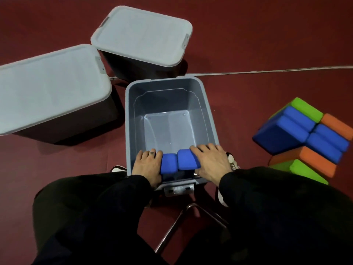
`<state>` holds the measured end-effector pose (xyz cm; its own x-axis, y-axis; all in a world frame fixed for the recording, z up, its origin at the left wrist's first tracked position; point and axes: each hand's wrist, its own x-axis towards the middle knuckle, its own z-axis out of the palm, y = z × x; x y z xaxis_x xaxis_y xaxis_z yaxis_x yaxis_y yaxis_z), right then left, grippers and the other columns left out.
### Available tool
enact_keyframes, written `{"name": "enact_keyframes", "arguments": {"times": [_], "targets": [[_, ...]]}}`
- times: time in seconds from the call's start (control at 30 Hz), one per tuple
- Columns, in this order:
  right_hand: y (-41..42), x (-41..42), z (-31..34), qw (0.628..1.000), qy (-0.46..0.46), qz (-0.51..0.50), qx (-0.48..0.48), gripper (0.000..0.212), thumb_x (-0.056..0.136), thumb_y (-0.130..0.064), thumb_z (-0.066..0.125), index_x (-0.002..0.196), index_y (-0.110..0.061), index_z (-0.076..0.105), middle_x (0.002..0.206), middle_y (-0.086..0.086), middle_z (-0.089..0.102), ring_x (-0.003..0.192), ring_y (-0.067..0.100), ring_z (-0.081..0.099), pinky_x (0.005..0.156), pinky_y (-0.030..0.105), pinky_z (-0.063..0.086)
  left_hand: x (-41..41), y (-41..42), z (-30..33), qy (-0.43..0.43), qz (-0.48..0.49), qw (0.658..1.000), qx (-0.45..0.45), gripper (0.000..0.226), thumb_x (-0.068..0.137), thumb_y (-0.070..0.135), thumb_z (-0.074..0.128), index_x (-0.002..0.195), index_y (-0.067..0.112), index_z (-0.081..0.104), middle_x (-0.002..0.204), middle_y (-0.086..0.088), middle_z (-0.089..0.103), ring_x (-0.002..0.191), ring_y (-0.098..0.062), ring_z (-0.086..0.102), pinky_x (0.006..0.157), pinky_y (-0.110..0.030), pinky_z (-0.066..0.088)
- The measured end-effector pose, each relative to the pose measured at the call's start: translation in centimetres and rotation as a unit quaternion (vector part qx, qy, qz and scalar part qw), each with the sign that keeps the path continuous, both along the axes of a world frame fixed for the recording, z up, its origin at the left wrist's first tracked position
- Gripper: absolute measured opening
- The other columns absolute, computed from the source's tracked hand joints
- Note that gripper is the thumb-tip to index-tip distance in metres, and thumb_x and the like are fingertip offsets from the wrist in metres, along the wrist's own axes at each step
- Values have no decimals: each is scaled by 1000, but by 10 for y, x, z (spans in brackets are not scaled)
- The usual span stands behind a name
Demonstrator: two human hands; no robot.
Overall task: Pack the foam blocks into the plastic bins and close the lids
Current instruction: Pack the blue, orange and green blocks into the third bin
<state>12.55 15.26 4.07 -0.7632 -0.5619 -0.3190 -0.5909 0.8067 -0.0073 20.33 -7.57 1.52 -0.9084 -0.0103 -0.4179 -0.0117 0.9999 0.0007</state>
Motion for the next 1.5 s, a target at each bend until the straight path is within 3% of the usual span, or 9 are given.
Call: {"name": "enact_keyframes", "arguments": {"times": [0.2, 0.4, 0.6, 0.7, 0.9, 1.03, 1.2, 1.37, 1.5], "targets": [[-5, -23, -34, 998, -53, -2, 28, 76, 77, -25, 69, 146, -27, 39, 133, 0, 59, 119, 31, 56, 93, 43, 43, -24, 10, -27, -79, -9, 995, -59, 70, 77, 30, 71, 137, 15, 37, 135, -9, 48, 118, -33, 54, 108, -52, 36], [-12, -35, -50, 994, -66, 44, 69, 69, 80, -27, 73, 141, -22, 40, 111, 3, 65, 96, 29, 64, 62, 33, 34, -33, 19, -48, -138, -7, 988, -66, 69, 83, 28, 71, 141, 19, 35, 136, -10, 44, 110, -36, 57, 87, -45, 48], [-20, -30, -71, 991, -83, 20, 102, 70, 82, -12, 71, 143, -13, 36, 119, 12, 59, 103, 32, 59, 63, 36, 33, -39, 25, -72, -172, 25, 982, -80, 105, 82, 51, 69, 158, 18, 4, 156, -13, 28, 136, -47, 35, 115, -71, 9], [-25, -36, -77, 992, -77, 7, 97, 65, 81, -4, 66, 140, -12, 39, 116, 12, 61, 102, 31, 59, 60, 36, 34, -48, 18, -75, -127, 35, 989, -62, 88, 81, 52, 68, 148, 18, 22, 145, -11, 41, 128, -41, 44, 114, -71, 16], [-17, -53, -53, 993, -88, 38, 74, 53, 78, -19, 70, 124, -21, 44, 113, 4, 61, 100, 31, 61, 67, 36, 33, -58, 5, -49, -157, -33, 986, -33, 83, 71, 47, 80, 133, 20, 32, 130, -6, 49, 112, -34, 58, 82, -46, 48], [-8, -36, -60, 984, -115, 78, 108, 56, 81, -20, 72, 129, -20, 43, 120, 5, 60, 107, 33, 62, 73, 37, 39, -23, 23, -64, -221, 28, 975, 26, 89, 73, 62, 73, 142, 24, 32, 143, -7, 43, 127, -35, 48, 98, -50, 45], [-15, -22, -72, 969, -151, 94, 170, 61, 92, -19, 66, 145, -13, 37, 129, 11, 63, 115, 34, 65, 83, 39, 47, 1, 37, -74, -259, 51, 964, 12, 99, 82, 76, 50, 158, 27, 12, 163, -11, 23, 146, -36, 26, 119, -59, 15], [-18, -40, -33, 959, -262, 38, 98, 56, 85, -47, 69, 132, -19, 53, 127, 10, 65, 114, 34, 64, 83, 37, 50, -39, 46, -40, -231, 63, 969, 56, 81, 85, 77, 45, 146, 25, 39, 145, -6, 48, 132, -30, 48, 106, -48, 38], [8, -86, 21, 957, -286, -33, -23, 53, 93, -51, 62, 138, -23, 56, 134, 7, 65, 120, 31, 61, 83, 31, 43, -91, 87, -5, -103, 59, 985, 123, 60, 97, 58, 43, 143, 20, 46, 141, -10, 53, 123, -34, 57, 99, -43, 47]]}}
